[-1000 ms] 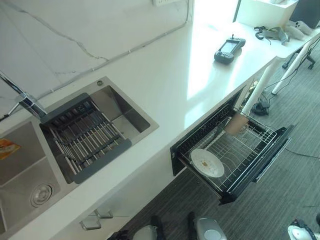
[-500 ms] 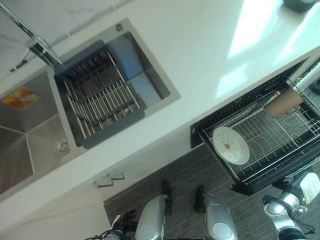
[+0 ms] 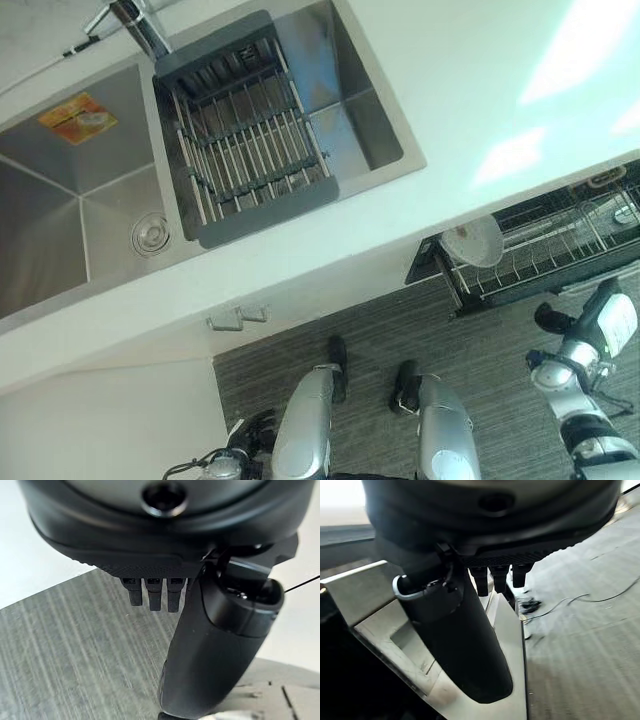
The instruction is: Place the dishes in the dishwasher.
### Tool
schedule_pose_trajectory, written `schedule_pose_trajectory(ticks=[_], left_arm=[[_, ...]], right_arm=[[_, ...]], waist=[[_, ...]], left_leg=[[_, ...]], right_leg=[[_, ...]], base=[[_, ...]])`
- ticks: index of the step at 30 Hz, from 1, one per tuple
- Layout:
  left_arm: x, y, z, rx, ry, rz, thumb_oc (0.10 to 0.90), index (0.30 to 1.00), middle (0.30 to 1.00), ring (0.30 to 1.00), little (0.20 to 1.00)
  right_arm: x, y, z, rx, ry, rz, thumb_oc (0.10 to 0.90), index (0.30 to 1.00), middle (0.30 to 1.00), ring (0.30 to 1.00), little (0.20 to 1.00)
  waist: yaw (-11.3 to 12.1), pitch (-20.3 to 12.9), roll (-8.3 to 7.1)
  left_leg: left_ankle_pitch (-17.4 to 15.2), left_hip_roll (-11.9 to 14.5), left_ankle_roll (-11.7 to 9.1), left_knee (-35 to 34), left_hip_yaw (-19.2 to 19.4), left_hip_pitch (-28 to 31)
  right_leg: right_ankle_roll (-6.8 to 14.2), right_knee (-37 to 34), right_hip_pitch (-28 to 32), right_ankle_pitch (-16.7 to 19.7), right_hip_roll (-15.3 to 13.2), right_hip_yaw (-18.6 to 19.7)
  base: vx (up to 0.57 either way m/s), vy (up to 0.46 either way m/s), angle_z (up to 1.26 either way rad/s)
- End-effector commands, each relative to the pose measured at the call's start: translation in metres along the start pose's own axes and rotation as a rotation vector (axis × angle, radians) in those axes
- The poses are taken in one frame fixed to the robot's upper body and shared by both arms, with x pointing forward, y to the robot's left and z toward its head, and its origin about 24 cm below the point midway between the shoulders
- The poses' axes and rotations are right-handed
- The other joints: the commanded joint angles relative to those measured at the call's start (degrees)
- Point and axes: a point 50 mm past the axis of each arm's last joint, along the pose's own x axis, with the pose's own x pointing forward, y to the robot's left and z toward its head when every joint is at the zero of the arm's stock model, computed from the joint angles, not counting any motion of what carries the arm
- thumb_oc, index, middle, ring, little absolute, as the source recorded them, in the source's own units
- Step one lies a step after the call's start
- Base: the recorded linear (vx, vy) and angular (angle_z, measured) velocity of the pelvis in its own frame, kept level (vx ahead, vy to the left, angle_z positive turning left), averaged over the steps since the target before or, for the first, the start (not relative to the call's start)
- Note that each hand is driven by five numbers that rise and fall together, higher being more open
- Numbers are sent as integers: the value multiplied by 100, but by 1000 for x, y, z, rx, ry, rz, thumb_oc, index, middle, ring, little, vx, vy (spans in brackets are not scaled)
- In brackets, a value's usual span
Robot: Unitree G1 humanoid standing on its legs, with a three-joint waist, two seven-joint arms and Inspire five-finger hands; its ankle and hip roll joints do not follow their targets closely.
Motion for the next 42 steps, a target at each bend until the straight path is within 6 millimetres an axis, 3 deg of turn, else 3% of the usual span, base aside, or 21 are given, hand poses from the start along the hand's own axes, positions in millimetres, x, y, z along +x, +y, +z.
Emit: schedule_pose_trajectory(ticks=[1, 9, 12, 18, 23, 24, 26, 27, 29, 31, 34, 37, 42], left_arm=[[-7, 14, -11, -12, -3, 13, 800, 900, 900, 900, 900], [-9, 25, -8, 17, -14, 18, 800, 900, 900, 900, 900], [-10, 29, -4, 54, -30, 10, 800, 900, 900, 900, 900], [-11, 35, 5, 100, -70, -4, 800, 900, 900, 900, 900], [-12, 39, 8, 109, -85, 2, 800, 900, 900, 900, 900], [-12, 38, 9, 93, -93, 5, 800, 900, 900, 900, 900], [-11, 35, 7, -9, -93, 11, 800, 900, 900, 900, 900], [-11, 32, 2, -43, -77, 22, 800, 900, 900, 900, 900], [-10, 27, -3, -121, -71, 26, 800, 900, 900, 900, 900], [-10, 23, -9, -201, -66, 29, 800, 900, 900, 900, 900], [-14, 27, -17, -344, -94, 99, 800, 900, 900, 900, 900], [-17, 40, -13, -420, -139, 191, 800, 900, 900, 900, 900], [-22, 66, 4, -480, -245, 370, 800, 900, 900, 900, 900]], right_arm=[[26, -7, 86, 37, -478, 67, 800, 900, 900, 900, 900], [57, -21, 165, 19, -700, 54, 800, 900, 900, 900, 900], [67, -25, 206, -5, -762, 58, 800, 900, 900, 900, 900], [72, -31, 262, -61, -844, 16, 800, 900, 900, 900, 900], [73, -28, 264, -25, -788, 24, 800, 900, 900, 900, 900], [71, -21, 252, 12, -727, 53, 800, 900, 900, 900, 900], [57, 6, 208, 90, -597, 149, 800, 900, 900, 900, 900], [33, 31, 165, 162, -488, 236, 800, 900, 900, 900, 900], [5, 50, 125, 213, -368, 304, 800, 900, 900, 900, 900], [-24, 59, 80, 212, -274, 357, 800, 900, 900, 900, 900], [-66, 52, 3, 142, -86, 464, 800, 900, 900, 900, 900], [-85, 42, -32, 95, -1, 505, 800, 900, 900, 900, 900], [-107, 29, -62, 44, 40, 572, 800, 900, 900, 900, 900]], waist=[[319, -105, 9], [804, -103, 114], [1101, -103, 195], [1517, -103, 270], [1593, -103, 230], [1579, -103, 201], [1459, -103, 140], [1321, -103, 85], [1137, -103, 28], [953, -137, -18], [589, -401, -125], [376, -575, -231], [108, -854, -368]], left_leg=[[-27, 171, -245, -469, -229, -21], [43, 9, -198, -469, -338, -261], [55, -81, -154, -469, -442, -403], [51, -210, -61, -469, -605, -624], [-9, -235, -27, -469, -648, -589], [-37, -229, -19, -469, -649, -535], [-119, -204, -2, -469, -622, -342], [-172, -161, -5, -469, -599, -141], [-228, -95, -12, -469, -560, 59], [-284, -23, -20, -469, -499, 240], [-372, 127, -57, -469, -359, 497], [-428, 192, -93, -469, -279, 669], [-577, 200, -82, -469, -221, 951]], right_leg=[[75, 197, 608, -605, 165, 407], [147, 211, 764, -553, -45, 139], [204, 123, 863, -505, -130, -36], [317, -103, 965, -365, -171, -318], [383, -291, 1097, -286, -130, -411], [400, -402, 1184, -263, -96, -430], [427, -670, 1392, -214, -8, -403], [434, -874, 1573, -174, 57, -351], [433, -1068, 1709, -142, 127, -282], [441, -1260, 1851, -106, 180, -228], [462, -1631, 1995, 22, 270, -127], [480, -1768, 2013, 108, 295, -45], [506, -1768, 1948, 142, 345, 189]], base=[[49, 53, 12], [66, 66, 15], [55, 27, 26], [5, -8, 0], [-29, -37, -10], [-50, -44, 15], [-50, -22, 29], [-28, 4, 44], [-23, 12, 32], [-2, 29, 2], [2, 25, 25], [-26, -6, -1], [-29, -10, -27]])
